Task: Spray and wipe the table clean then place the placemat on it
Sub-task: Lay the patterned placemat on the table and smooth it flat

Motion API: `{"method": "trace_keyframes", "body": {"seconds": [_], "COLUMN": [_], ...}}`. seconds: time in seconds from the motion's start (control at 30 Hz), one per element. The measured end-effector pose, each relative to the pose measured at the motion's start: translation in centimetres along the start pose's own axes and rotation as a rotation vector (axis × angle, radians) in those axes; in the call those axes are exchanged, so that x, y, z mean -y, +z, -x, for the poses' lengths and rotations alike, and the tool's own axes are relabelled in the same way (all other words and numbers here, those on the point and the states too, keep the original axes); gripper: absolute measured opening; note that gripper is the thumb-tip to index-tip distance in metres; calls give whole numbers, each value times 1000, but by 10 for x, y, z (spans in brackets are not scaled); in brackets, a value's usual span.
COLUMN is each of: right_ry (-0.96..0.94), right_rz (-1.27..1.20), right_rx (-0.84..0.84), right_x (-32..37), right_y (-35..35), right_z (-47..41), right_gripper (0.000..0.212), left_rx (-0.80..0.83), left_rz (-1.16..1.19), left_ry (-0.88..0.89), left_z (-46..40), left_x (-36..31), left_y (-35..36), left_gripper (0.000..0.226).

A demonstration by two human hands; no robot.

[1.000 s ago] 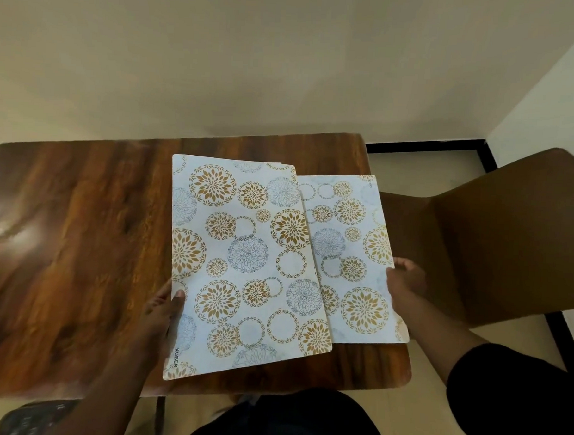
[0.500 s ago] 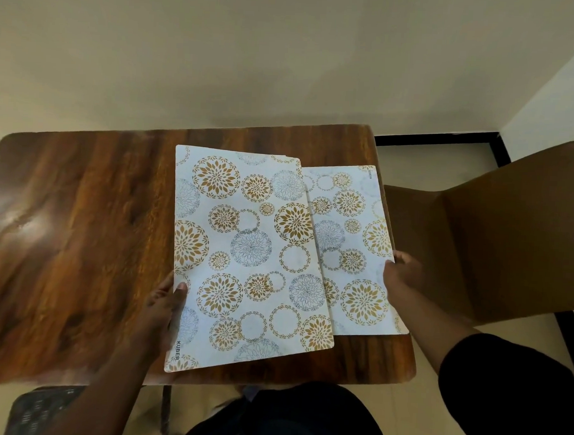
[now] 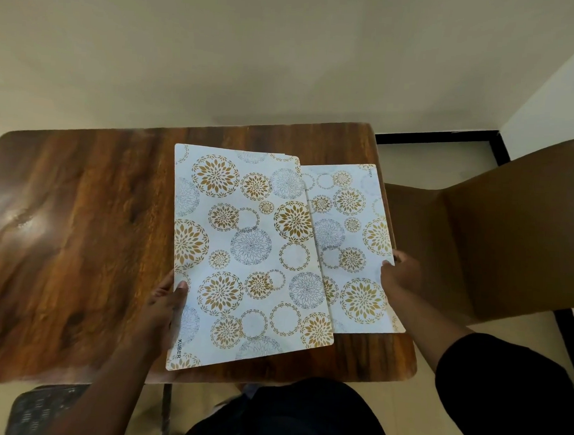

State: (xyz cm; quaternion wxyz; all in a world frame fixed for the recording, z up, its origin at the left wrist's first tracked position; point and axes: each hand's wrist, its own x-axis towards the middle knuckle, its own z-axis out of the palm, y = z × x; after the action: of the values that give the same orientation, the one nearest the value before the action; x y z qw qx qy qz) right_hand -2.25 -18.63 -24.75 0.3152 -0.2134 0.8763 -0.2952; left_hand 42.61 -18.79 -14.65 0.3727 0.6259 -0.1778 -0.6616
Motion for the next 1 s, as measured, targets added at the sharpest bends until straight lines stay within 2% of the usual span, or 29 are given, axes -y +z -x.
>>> {"method": "trace_keyframes", "body": {"seconds": [0.2,0.33,0.47,0.67,0.8,1.0], "right_ry": [-86,-89,-116,-134,-135,-124], "right_rz": [136,273,306,346,422,476], "right_rx": [16,10,-4,-6,4,37], "right_x": [-3,-22,-18,-4,0,9], "right_y": [-1,10,10,5,0,-2], "right_z": [1,-14,-8,3,7,6], "right_gripper": [36,49,43,57,57,56], "left_rx": [1,8,3,-1,1,6], "left_rz": [-11,-5,-4,-6,5,21], "left_ry": [-17,-10,-14,-15,-18,-24], "left_z": [4,6,7,8,7,7], "left_x": [1,1,0,0,1,5], "left_y": [2,3,-1,-7,-8,-7], "left_gripper": [42,43,45,43,36,38]}}
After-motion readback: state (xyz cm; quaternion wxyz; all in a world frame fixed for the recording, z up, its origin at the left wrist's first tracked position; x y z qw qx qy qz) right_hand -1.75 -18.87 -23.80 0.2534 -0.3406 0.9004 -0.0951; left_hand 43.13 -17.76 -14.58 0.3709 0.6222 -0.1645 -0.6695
